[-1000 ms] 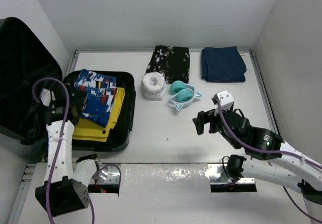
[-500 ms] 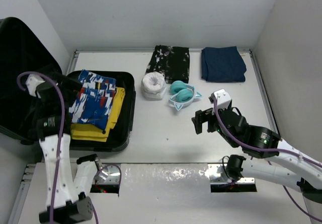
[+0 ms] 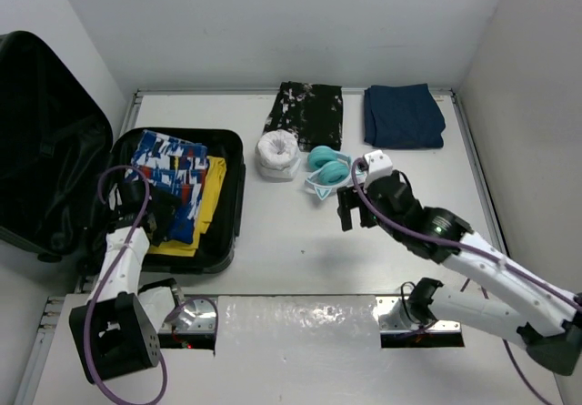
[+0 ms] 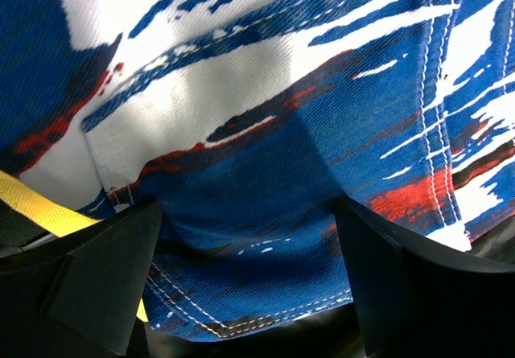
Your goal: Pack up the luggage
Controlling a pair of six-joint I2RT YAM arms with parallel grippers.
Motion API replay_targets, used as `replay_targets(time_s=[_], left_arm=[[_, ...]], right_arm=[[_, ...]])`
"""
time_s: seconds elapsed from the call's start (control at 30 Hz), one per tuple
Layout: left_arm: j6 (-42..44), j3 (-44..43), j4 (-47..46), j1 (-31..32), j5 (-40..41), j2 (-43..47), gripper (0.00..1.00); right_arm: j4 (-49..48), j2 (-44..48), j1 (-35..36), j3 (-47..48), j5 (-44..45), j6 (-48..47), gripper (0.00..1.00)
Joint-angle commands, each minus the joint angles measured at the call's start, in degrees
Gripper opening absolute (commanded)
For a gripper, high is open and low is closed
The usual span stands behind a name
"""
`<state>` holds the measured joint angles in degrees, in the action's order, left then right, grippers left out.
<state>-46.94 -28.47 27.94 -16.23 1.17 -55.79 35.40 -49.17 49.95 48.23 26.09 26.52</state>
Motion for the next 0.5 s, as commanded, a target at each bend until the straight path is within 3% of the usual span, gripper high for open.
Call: replay_targets(time_s=[0.0,0.17,0.33,0.47], left_arm=[[-0.97,0.09,-6.06,0.41,-6.52,-3.36,0.88],[2.99,-9.65,0.24,0.5,-6.1,-1.79,0.98],[5.8,-22.74,5.01,0.67,-0.48,3.05,1.0],[6.95,-26.11,3.88,0.5,2.08,0.69,1.0]], right_arm=[[-8.3,-4.35,-8.1,-3.66,-16.05,-0.95,0.99],[-10.16,-13.92,-14.26,-2.44,-21.23,-3.31,0.99],[-10.26,-19.29,-22.34,2.2,-24.15,-4.72,0.99],[-7.81,-25.61,-26.21,8.36,-24.15,-7.01,0.99]])
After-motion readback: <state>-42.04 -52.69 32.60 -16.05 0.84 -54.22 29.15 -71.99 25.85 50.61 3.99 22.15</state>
